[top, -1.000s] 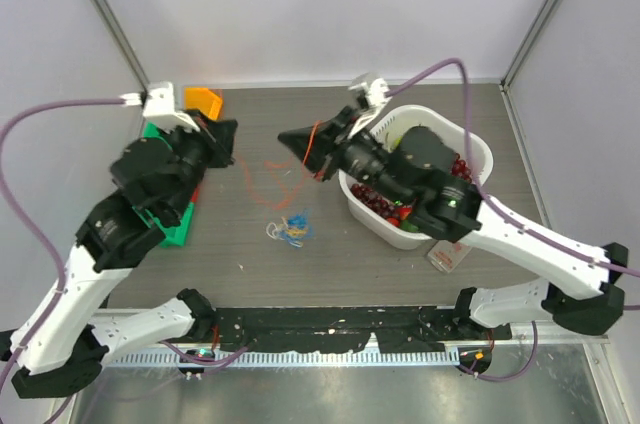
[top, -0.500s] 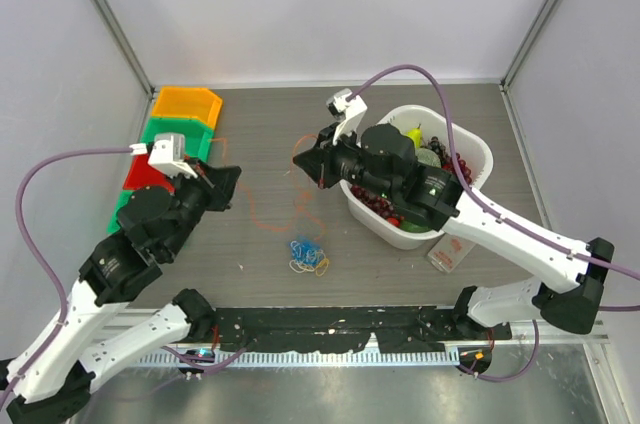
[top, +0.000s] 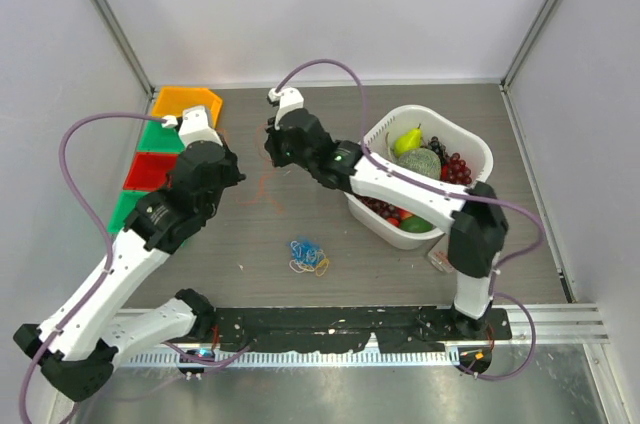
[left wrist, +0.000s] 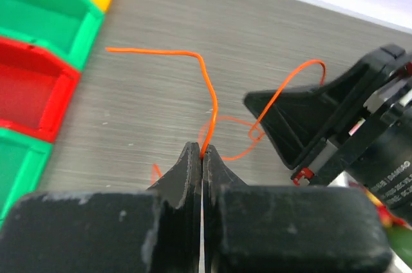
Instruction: Untangle the cables
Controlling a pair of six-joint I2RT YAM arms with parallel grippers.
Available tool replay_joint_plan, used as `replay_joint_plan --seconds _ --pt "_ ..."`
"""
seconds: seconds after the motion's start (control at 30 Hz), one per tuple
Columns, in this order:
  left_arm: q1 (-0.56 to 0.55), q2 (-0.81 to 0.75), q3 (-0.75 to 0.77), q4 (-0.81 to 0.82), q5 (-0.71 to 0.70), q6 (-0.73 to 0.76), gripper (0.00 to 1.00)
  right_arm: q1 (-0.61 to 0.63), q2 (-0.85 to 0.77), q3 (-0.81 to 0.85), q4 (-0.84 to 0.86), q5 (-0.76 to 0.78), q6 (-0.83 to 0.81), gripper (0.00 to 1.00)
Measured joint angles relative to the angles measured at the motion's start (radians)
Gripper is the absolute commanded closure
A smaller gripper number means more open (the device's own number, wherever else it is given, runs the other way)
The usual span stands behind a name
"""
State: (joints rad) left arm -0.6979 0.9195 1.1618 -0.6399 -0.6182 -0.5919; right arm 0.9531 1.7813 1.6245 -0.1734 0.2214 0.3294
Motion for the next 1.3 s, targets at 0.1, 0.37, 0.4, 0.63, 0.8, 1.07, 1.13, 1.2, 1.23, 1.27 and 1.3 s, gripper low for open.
replay_joint_plan --seconds 0.1,0.37,0.4,0.63,0.8,1.07,1.13,1.2,1.23,1.27,1.3 --pt "0.145 0.044 -0.052 0.012 0.083 -0.006 1.0 -0.022 0.135 0.054 -0.035 0.016 -0.018 0.97" --pt "0.372 0.191 -0.246 0.039 0.34 -0.055 1.0 -0.048 0.349 0.169 -0.208 -0.064 -0.048 0.85" --pt "0.375 0.206 -0.247 0.043 0.36 -0.057 1.0 -0.048 0.362 0.175 -0.219 -0.079 -0.047 0.83" --pt "0.403 0.335 -0.238 0.09 0.494 -0.061 1.0 -0.048 0.402 0.235 -0.352 -0.204 -0.04 0.46" --pt "0.406 0.377 -0.22 0.092 0.542 -0.058 1.0 -0.068 0.399 0.278 -0.419 -0.245 -0.036 0.38" --pt "0.406 0.423 -0.159 0.12 0.695 -0.055 1.0 -0.114 0.223 0.066 -0.459 -0.316 -0.035 0.3" --pt "0.406 0.459 -0.138 0.125 0.725 -0.055 1.0 -0.126 0.142 0.012 -0.455 -0.353 -0.031 0.3" --pt "0.406 0.502 -0.12 0.126 0.752 -0.054 1.0 -0.14 0.058 -0.03 -0.434 -0.407 -0.026 0.3" --pt "0.406 0.528 -0.112 0.127 0.767 -0.054 1.0 -0.148 0.02 -0.042 -0.423 -0.431 -0.023 0.3" --pt "0.406 0.547 -0.108 0.127 0.777 -0.054 1.0 -0.153 -0.007 -0.047 -0.416 -0.448 -0.02 0.3" --pt "0.406 0.565 -0.104 0.127 0.787 -0.054 1.0 -0.158 -0.035 -0.051 -0.405 -0.465 -0.018 0.3"
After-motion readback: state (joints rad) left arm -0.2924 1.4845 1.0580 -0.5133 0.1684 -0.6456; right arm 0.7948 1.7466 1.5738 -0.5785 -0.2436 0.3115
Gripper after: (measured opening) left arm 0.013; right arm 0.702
